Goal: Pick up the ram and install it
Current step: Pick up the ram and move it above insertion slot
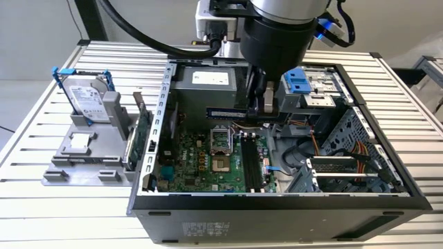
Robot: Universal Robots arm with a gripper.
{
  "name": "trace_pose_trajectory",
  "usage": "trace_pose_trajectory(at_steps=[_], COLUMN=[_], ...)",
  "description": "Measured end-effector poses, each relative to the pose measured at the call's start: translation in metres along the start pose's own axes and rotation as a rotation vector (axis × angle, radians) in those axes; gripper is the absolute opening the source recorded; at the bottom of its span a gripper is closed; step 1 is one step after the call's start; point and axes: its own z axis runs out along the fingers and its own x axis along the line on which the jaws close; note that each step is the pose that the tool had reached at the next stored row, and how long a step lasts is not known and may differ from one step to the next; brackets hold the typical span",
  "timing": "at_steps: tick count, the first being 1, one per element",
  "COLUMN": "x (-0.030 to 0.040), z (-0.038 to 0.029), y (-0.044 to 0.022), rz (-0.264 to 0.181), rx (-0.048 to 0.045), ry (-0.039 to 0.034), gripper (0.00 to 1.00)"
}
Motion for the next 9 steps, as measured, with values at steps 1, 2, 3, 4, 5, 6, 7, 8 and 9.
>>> trace_pose_trajectory(at_steps=[1,2,3,4,5,6,7,8,9], x=[-0.0001,-0.0001,-0.0002,-0.0002,-0.0003,-0.0003,-0.0004,-0.0004,-0.0004], z=[0.0000,0.0000,0.0000,0.0000,0.0000,-0.0001,-0.0001,0.0000,-0.0001], y=[-0.0010,-0.0020,-0.0029,-0.0036,-0.0044,-0.0049,-0.0055,-0.0059,-0.0064], rz=[0.000,0.000,0.000,0.000,0.000,0.000,0.000,0.000,0.000], rx=[0.0000,0.0000,0.0000,0.0000,0.0000,0.0000,0.0000,0.0000,0.0000], ry=[-0.0001,0.0000,-0.0001,-0.0001,-0.0001,0.0000,0.0000,-0.0001,0.0000], gripper=[0.00,0.00,0.00,0.00,0.00,0.00,0.00,0.00,0.00])
